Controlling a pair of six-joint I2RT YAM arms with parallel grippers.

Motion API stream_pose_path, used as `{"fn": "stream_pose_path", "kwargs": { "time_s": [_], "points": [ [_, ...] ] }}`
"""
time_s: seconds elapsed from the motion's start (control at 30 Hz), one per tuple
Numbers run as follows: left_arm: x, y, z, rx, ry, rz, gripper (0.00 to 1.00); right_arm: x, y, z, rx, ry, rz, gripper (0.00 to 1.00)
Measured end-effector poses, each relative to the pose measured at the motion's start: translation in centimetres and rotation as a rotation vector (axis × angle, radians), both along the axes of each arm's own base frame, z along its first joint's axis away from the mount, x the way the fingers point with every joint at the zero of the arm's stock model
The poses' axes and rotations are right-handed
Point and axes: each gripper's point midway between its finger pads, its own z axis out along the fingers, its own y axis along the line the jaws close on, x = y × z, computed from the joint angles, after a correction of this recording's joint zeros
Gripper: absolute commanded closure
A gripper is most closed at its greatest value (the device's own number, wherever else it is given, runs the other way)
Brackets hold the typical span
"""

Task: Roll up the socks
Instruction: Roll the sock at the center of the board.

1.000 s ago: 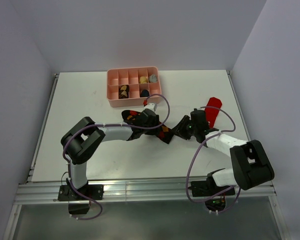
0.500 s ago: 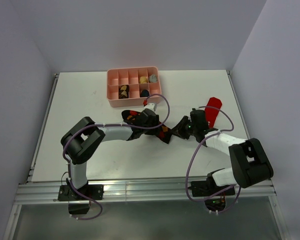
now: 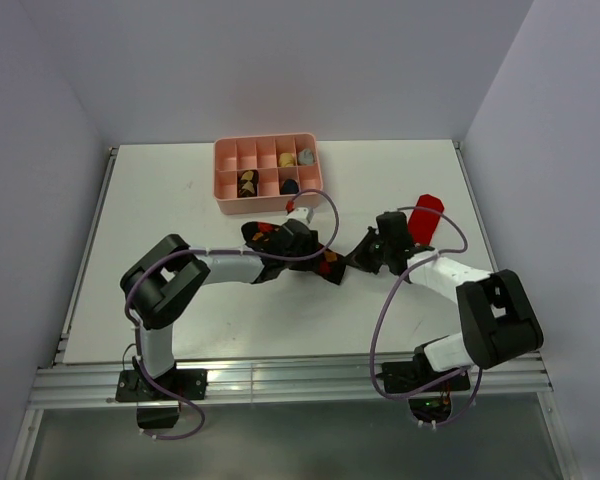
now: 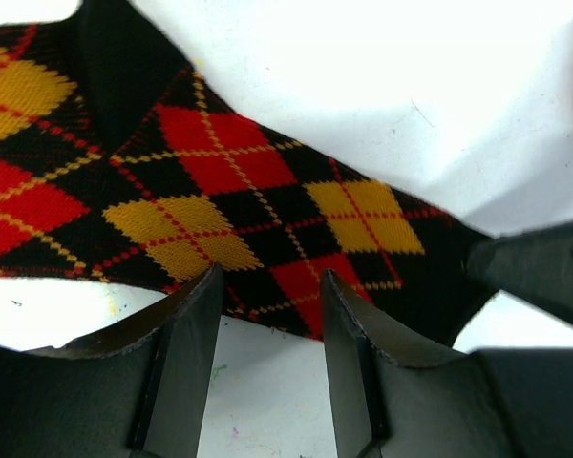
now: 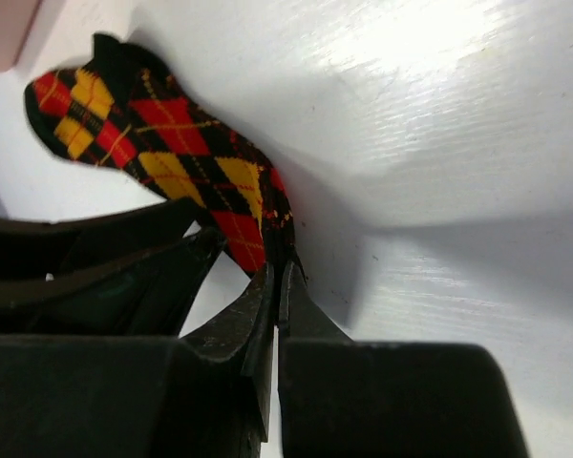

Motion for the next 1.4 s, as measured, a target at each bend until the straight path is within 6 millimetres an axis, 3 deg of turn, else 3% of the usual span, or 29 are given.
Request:
{"fn": "stream_pose_path", "kwargs": {
  "time_s": [0.2, 0.47, 0.77, 0.87, 1.13, 1.4],
  "points": [
    [-0.8, -0.1, 0.2, -0.008, -0.059, -0.048, 0.43, 1.0, -0.4, -0.3, -0.080, 0.065, -0.035, 1.00],
    [-4.5, -0.2, 1.9, 0.004, -0.226, -0.162, 0.33, 0.3, -1.6, -2.1, -0.168, 0.177, -0.072, 1.00],
    [-7.0, -3.5, 5.6, -0.008, -0.478, -0.291, 0.25, 0.0, -1.9, -1.6, -0.206, 0.222, -0.098, 1.00],
    [-7.5, -4.3, 5.3, 0.027, -0.529, -0.317, 0.25, 0.0, -1.8, -1.1, -0.210, 0.234, -0.104, 1.00],
    [-8.5, -6.1, 1.7, 0.187, -0.606, -0.397, 0.27, 0.4, -1.4, -0.4, -0.204, 0.240, -0.109, 1.00],
    [-7.4, -7.0, 0.4, 0.275, -0.662, -0.370, 0.28, 0.1, -1.1, -0.8, -0.198, 0.266, -0.110, 1.00]
  ]
}}
